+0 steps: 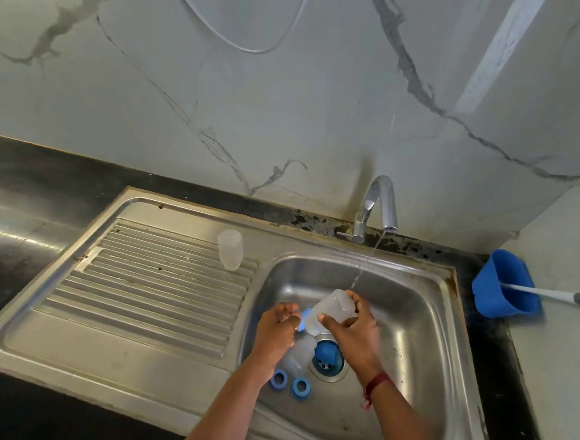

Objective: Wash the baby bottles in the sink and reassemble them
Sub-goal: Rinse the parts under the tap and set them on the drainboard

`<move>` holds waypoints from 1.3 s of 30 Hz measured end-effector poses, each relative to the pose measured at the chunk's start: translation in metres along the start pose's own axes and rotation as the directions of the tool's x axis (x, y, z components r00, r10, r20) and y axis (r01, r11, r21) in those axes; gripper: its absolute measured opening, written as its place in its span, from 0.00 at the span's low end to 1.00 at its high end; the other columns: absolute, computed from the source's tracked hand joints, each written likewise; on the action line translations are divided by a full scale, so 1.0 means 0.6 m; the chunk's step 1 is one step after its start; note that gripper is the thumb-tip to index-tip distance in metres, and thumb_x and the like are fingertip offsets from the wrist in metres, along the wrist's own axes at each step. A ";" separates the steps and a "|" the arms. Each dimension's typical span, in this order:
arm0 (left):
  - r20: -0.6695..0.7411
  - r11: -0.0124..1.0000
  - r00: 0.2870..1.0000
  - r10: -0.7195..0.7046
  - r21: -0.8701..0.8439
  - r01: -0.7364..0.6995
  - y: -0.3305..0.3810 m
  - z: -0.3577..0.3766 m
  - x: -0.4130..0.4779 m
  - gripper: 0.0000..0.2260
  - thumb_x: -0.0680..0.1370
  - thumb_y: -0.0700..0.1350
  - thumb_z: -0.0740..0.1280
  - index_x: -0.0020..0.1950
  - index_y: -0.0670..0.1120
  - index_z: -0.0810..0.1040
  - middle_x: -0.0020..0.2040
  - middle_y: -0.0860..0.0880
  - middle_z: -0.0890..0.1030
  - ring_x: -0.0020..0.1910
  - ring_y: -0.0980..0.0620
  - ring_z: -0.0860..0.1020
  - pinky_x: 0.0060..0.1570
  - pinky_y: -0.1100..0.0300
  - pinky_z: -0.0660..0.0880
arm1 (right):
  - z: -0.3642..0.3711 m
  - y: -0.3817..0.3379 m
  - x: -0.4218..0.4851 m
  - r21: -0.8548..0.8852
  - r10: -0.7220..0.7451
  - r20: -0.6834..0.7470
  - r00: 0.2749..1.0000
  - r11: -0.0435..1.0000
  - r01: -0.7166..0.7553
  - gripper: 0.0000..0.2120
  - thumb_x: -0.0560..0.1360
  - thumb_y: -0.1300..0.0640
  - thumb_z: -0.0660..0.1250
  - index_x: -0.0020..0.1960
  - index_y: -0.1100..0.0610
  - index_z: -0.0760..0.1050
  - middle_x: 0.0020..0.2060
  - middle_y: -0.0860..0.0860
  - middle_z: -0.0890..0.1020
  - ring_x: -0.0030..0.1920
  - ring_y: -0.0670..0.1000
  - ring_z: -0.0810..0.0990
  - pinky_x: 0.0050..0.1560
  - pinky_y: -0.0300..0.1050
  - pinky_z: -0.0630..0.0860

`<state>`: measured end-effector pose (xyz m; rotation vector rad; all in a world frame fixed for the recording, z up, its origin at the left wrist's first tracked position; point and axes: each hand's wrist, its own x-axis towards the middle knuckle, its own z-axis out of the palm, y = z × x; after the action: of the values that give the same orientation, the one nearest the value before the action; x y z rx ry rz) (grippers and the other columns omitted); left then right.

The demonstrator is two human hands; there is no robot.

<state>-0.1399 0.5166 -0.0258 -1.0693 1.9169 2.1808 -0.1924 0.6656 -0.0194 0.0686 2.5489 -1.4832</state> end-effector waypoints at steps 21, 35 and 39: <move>-0.434 0.909 0.901 -0.020 -0.382 -0.164 0.097 -0.325 0.105 0.09 0.79 0.32 0.64 0.41 0.43 0.75 0.34 0.43 0.73 0.23 0.55 0.71 0.20 0.66 0.62 | 0.241 -0.306 0.022 -0.138 -0.481 0.372 0.794 0.817 0.560 0.30 0.66 0.49 0.77 0.65 0.51 0.72 0.59 0.48 0.78 0.52 0.51 0.78 0.55 0.47 0.78; -0.584 0.872 0.804 -0.113 -0.446 -0.201 0.115 -0.378 0.178 0.09 0.78 0.36 0.66 0.56 0.44 0.79 0.41 0.44 0.79 0.39 0.48 0.76 0.39 0.55 0.75 | 0.391 -0.394 0.134 -0.538 -0.335 0.638 0.693 0.450 0.713 0.29 0.73 0.42 0.71 0.69 0.53 0.70 0.62 0.55 0.78 0.63 0.57 0.74 0.65 0.54 0.69; -0.597 0.875 0.794 -0.117 -0.440 -0.202 0.113 -0.384 0.190 0.09 0.78 0.36 0.66 0.57 0.44 0.79 0.43 0.44 0.79 0.41 0.48 0.77 0.40 0.55 0.76 | 0.415 -0.388 0.142 -0.556 -0.352 0.621 0.701 0.433 0.710 0.29 0.73 0.42 0.71 0.69 0.54 0.70 0.62 0.55 0.79 0.62 0.57 0.75 0.64 0.53 0.70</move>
<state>-0.1525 0.2513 -0.0254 -2.0575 1.5677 2.6563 -0.2725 0.3297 0.0445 -1.1945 2.6585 -0.2426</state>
